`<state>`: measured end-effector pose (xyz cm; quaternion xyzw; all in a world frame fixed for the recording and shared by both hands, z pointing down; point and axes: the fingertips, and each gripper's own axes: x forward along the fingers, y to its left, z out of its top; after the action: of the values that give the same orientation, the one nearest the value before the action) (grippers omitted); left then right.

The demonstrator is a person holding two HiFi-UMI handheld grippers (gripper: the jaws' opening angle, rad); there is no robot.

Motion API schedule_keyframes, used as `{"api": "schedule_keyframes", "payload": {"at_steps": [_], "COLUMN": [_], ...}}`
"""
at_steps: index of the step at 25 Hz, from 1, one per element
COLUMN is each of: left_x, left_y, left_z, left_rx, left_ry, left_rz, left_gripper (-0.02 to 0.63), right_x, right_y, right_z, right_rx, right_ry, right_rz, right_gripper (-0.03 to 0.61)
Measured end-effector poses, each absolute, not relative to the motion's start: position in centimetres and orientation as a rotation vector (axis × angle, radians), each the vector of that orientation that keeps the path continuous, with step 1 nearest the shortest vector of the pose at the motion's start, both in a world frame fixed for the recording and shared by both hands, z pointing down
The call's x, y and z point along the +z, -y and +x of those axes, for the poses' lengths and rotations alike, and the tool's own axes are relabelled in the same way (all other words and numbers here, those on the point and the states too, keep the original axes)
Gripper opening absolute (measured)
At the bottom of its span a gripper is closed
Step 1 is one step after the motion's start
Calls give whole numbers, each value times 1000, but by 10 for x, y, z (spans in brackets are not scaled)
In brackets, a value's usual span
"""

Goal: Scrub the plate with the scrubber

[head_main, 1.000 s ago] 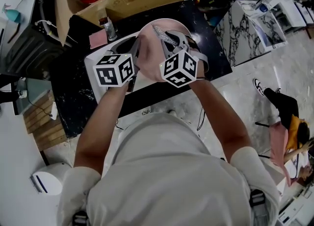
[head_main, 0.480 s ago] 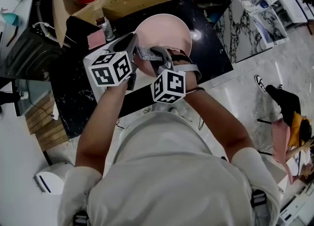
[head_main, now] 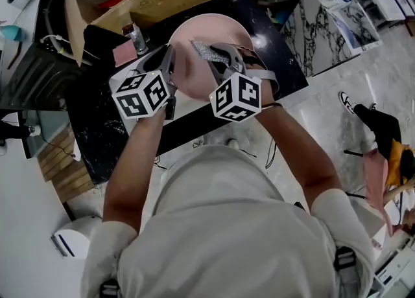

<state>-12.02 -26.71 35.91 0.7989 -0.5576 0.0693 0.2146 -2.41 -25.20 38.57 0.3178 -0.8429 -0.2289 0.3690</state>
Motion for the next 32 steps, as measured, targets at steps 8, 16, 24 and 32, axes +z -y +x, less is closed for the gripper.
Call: {"api": "schedule_keyframes", "payload": {"at_steps": [8,16,24,32], "left_x": [360,358,356,354], "left_y": [260,262,265,267], "left_z": [-112,-111,-113,-119], "left_rx": [204,143,129,153], "left_ry": [1538,1532,1542,1589], "left_rz": [2228,2199,2186,2189], "left_gripper": [25,31,35,34], "right_x": [369,392,418,420], "right_y": [297,262,209,181], "right_z": [4,-23,-48,-56], "right_rx": [-587,-604,-568,-482], "right_ry": [2081,2108,2181,2292], "right_rz": [974,840,672,546], "right_gripper": [76,77,77,76]}}
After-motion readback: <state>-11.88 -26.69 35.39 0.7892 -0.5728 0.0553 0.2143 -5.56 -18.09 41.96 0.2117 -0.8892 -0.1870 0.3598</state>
